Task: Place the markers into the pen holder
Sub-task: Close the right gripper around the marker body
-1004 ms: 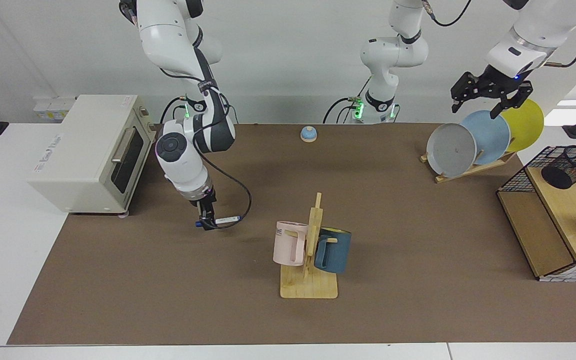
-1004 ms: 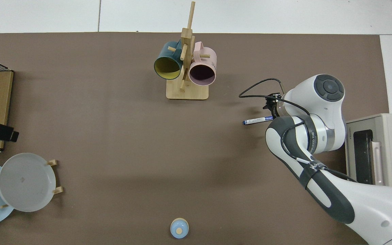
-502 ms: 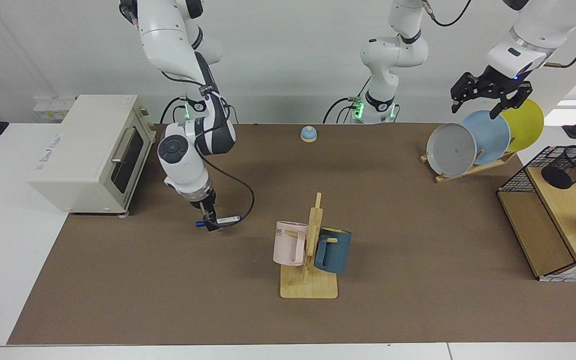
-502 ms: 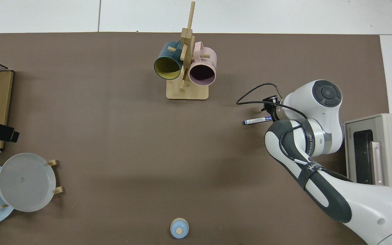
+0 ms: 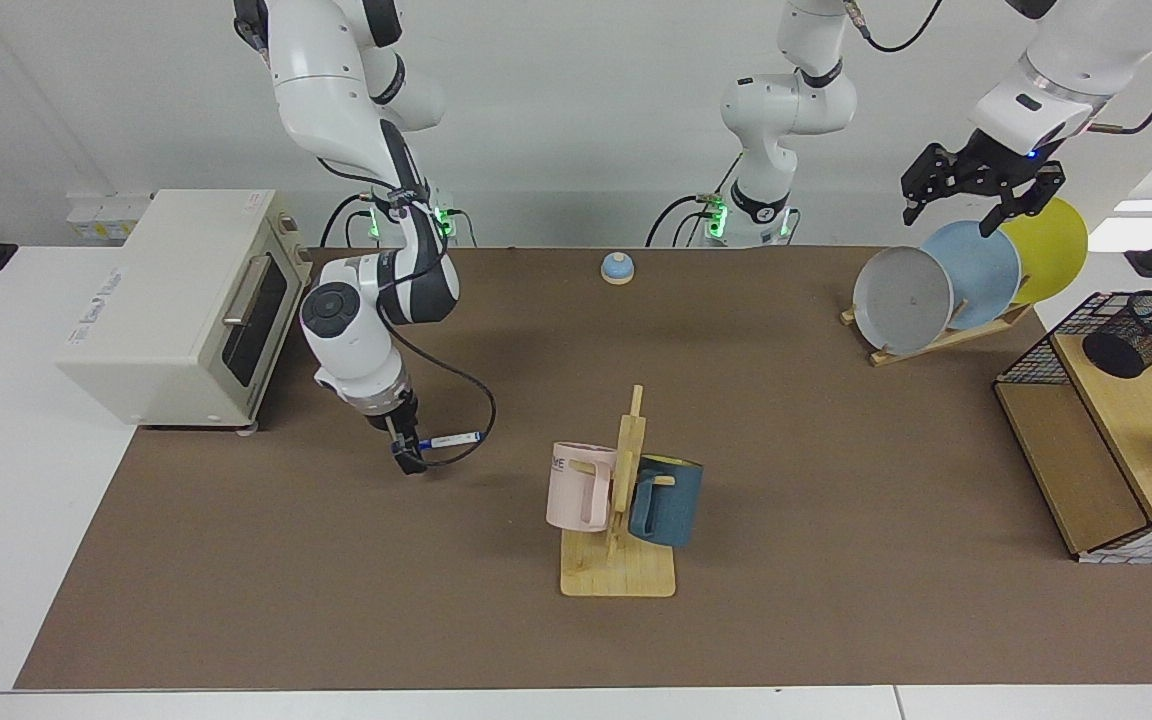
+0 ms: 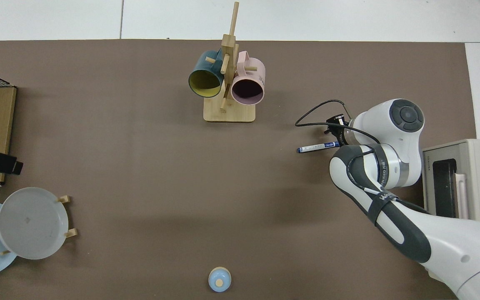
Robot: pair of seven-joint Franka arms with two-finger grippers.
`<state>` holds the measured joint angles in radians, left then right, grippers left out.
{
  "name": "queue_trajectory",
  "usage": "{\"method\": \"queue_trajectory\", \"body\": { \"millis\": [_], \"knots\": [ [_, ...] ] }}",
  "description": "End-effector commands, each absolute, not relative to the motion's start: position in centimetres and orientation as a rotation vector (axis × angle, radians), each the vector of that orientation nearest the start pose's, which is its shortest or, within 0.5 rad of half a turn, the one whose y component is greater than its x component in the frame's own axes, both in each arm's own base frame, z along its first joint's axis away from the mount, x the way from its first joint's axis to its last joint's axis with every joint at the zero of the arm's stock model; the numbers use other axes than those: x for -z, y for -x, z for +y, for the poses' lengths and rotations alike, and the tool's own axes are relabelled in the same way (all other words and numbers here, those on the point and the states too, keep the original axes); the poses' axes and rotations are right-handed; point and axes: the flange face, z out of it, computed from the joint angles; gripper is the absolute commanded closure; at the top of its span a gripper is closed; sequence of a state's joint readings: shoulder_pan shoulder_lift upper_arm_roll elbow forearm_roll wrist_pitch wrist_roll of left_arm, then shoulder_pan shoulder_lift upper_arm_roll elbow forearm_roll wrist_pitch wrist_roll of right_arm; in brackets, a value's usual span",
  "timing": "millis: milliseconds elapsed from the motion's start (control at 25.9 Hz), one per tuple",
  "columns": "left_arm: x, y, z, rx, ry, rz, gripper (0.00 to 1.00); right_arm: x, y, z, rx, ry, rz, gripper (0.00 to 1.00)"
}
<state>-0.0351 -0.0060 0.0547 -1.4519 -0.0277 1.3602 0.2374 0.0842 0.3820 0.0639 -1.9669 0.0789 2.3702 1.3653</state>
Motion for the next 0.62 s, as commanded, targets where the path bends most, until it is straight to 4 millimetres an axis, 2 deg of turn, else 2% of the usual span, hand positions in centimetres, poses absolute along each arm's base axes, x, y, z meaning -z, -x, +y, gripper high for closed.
{"method": "queue_trajectory", "body": {
  "millis": [0,347,502,579],
  "knots": [
    [-66.44,-52.02,0.88,-0.14,3.158,0.335,0.0,-27.96,-60.85,8.93,-0.058,2.461,1.8,0.18],
    [-66.44,-52.02,0.88,-0.14,3.158,0.335,0.0,-27.92,-60.62,9.67,-0.068,2.475,1.789,0.24],
    [-66.44,-52.02,0.88,-0.14,3.158,0.335,0.0,-28.0,-60.59,9.77,-0.07,2.474,1.79,0.34],
    [-66.44,-52.02,0.88,-0.14,3.158,0.335,0.0,-27.93,-60.55,9.76,-0.071,2.474,1.791,0.43]
  ]
}}
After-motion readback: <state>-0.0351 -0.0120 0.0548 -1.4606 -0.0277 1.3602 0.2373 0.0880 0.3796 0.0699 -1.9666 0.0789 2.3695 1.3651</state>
